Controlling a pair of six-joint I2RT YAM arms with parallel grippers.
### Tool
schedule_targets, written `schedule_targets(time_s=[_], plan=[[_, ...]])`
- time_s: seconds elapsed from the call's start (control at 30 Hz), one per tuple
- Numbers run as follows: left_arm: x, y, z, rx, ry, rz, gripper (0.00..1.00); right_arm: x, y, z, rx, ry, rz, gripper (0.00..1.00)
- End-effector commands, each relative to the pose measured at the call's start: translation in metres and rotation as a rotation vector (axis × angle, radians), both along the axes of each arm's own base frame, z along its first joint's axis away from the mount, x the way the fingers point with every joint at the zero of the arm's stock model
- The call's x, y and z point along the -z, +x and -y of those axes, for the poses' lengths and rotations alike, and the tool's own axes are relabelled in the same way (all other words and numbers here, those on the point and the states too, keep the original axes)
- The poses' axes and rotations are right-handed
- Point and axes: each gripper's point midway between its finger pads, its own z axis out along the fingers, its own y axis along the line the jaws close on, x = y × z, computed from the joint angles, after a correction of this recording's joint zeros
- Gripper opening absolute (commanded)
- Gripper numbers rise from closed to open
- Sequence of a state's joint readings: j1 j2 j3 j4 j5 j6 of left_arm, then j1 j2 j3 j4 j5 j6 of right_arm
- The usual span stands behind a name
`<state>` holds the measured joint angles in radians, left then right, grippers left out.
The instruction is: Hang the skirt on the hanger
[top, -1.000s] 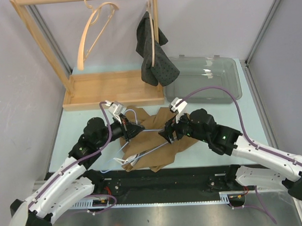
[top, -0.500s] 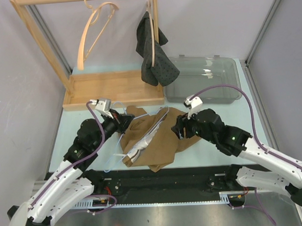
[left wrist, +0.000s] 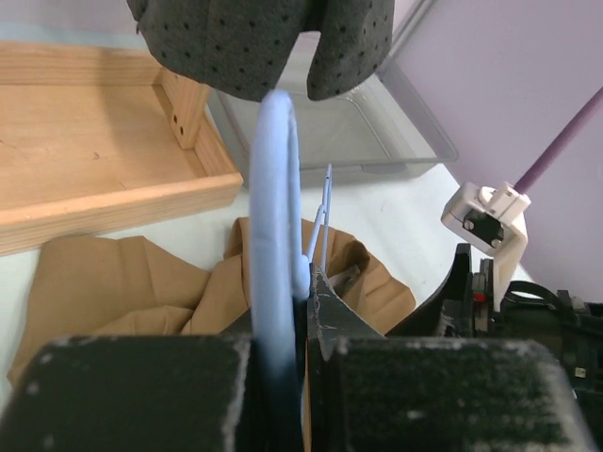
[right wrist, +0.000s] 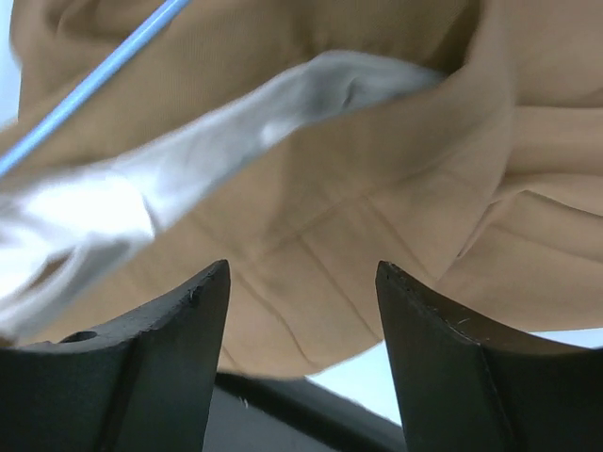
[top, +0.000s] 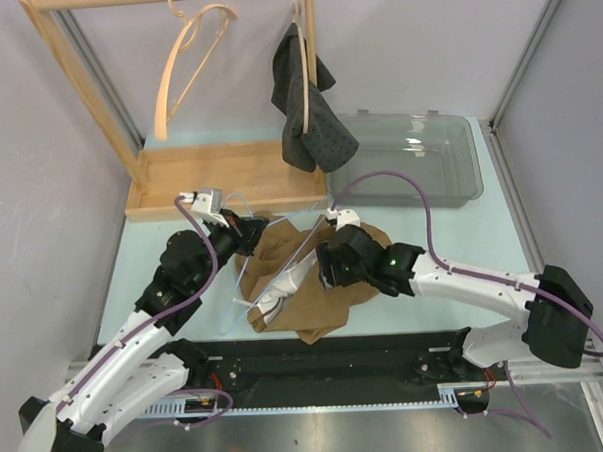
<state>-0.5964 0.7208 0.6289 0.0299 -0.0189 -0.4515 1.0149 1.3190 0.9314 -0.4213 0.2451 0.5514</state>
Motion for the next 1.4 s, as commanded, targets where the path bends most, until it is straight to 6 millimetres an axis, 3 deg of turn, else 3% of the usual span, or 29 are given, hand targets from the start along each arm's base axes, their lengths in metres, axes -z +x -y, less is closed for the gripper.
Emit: schedule_targets(time_s=[0.0, 0.17, 0.2, 0.33, 0.47, 0.57, 0.63, 0.67, 0.73, 0.83, 0.93, 0.97, 1.03, 1.07, 1.1, 1.2, 1.37], plan=[[-0.044, 0.004, -0.006, -0.039, -0.075, 0.111, 0.00, -0.040, 0.042, -0.013, 0.209, 0.112, 0.113, 0.69], [-0.043, 0.004, -0.004, -0.036, -0.091, 0.107, 0.00, -0.043, 0.070, -0.014, 0.290, 0.072, 0.132, 0.70], [-0.043, 0.005, -0.003, -0.036, -0.096, 0.107, 0.00, -0.031, 0.074, -0.014, 0.301, 0.042, 0.116, 0.70], [-0.043, 0.006, -0.004, -0.042, -0.103, 0.108, 0.00, -0.016, 0.090, -0.003, 0.387, -0.033, 0.105, 0.63], [-0.044, 0.005, 0.000, -0.022, -0.098, 0.111, 0.00, -0.011, 0.087, 0.011, 0.431, -0.083, 0.090, 0.49], [-0.043, 0.004, 0.001, -0.011, -0.095, 0.111, 0.00, -0.007, 0.077, 0.024, 0.452, -0.138, 0.073, 0.26], [-0.042, 0.003, 0.003, -0.002, -0.093, 0.110, 0.00, -0.007, 0.072, 0.034, 0.467, -0.172, 0.076, 0.19], [-0.041, 0.003, 0.003, 0.001, -0.094, 0.108, 0.00, -0.007, 0.067, 0.034, 0.461, -0.179, 0.077, 0.09], [-0.040, 0.002, 0.005, 0.012, -0.089, 0.109, 0.00, -0.009, 0.060, 0.040, 0.464, -0.194, 0.075, 0.00], [-0.038, 0.002, 0.005, 0.013, -0.079, 0.109, 0.00, -0.009, 0.051, 0.046, 0.466, -0.209, 0.077, 0.00], [-0.037, -0.001, 0.008, 0.041, -0.069, 0.110, 0.00, -0.018, 0.043, 0.036, 0.398, -0.172, 0.098, 0.00], [-0.036, -0.001, 0.007, 0.038, -0.064, 0.109, 0.00, -0.024, 0.042, 0.030, 0.379, -0.146, 0.109, 0.14], [-0.036, -0.001, 0.005, 0.028, -0.059, 0.106, 0.00, -0.028, 0.042, 0.015, 0.341, -0.105, 0.117, 0.29], [-0.036, -0.001, 0.004, 0.024, -0.056, 0.107, 0.00, -0.023, 0.042, 0.011, 0.333, -0.103, 0.107, 0.45], [-0.037, -0.001, 0.004, 0.024, -0.053, 0.109, 0.00, -0.021, 0.043, 0.004, 0.324, -0.084, 0.092, 0.51], [-0.038, -0.001, 0.004, 0.024, -0.046, 0.109, 0.00, -0.001, 0.050, -0.001, 0.352, -0.095, 0.051, 0.63], [-0.037, -0.002, 0.004, 0.029, -0.031, 0.106, 0.00, 0.007, 0.067, -0.009, 0.404, -0.092, 0.052, 0.63]])
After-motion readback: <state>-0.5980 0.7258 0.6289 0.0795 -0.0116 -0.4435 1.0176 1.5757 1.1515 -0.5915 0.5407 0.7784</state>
